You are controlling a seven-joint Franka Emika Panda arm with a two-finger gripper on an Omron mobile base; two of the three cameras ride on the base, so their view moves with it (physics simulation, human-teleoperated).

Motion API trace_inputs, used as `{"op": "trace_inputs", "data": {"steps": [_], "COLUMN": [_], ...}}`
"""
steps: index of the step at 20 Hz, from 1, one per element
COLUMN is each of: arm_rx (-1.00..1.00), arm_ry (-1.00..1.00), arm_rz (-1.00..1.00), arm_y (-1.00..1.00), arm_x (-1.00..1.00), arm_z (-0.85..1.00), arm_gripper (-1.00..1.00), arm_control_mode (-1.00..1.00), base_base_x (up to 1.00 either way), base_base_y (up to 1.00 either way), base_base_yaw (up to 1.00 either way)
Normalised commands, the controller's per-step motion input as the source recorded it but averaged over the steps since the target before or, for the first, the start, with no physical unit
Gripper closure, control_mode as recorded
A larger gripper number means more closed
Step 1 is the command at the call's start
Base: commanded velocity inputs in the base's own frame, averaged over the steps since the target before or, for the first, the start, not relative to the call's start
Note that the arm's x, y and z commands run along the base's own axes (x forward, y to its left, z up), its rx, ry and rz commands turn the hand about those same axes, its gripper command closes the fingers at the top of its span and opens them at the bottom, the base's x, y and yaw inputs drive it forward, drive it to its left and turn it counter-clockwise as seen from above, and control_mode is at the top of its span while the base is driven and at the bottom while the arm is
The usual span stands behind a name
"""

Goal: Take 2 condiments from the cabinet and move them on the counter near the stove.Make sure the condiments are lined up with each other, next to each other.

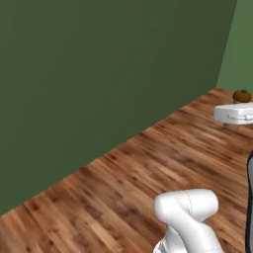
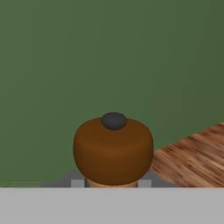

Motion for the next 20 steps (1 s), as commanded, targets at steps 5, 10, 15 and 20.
{"op": "trace_inputs", "data": {"steps": [5, 10, 15, 20], "arm_rx": [0.00, 0.00, 0.00, 0.00], "arm_ry": [0.00, 0.00, 0.00, 0.00], "arm_rz": [0.00, 0.00, 0.00, 0.00], "arm_y": [0.00, 0.00, 0.00, 0.00], "arm_x": [0.00, 0.00, 0.00, 0.00], "arm_z": [0.00, 0.00, 0.00, 0.00], "arm_gripper": [1.00, 1.00, 1.00, 1.00], "arm_control_mode": [1.00, 1.00, 1.00, 1.00], "base_base_x": [0.98, 1.00, 0.41, 0.00], "base_base_y": [0.08, 0.09, 0.06, 0.00], "base_base_yaw": [-0.20, -0.51, -0.83, -1.00]}}
